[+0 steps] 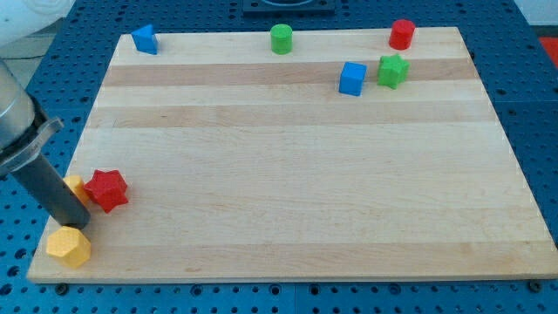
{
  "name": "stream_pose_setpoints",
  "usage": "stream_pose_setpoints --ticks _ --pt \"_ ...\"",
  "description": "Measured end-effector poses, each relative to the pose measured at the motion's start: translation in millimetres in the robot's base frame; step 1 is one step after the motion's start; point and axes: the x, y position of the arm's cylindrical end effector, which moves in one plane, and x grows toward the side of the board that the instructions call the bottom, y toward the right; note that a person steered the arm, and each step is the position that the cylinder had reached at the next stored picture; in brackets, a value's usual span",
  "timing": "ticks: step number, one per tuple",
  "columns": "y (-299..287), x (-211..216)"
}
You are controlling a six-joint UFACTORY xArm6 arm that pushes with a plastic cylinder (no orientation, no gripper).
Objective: Move yellow heart to the bottom of blue triangle
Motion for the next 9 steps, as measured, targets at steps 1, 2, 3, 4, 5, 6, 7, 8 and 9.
stream_pose_setpoints --ticks 1,2,3,4,5,6,7,8,9 --pt "-3.9 -3.4" --pt "-4.2 -21.1" --pt "-8.5 -27.8" --pt "-16.3 -19.9" --pt "-36.1 -20.7" --pt "-38.9 -35.0" --pt "-23.2 -61.2" --pt "-7.3 -78.0" --pt "0.5 -87.9"
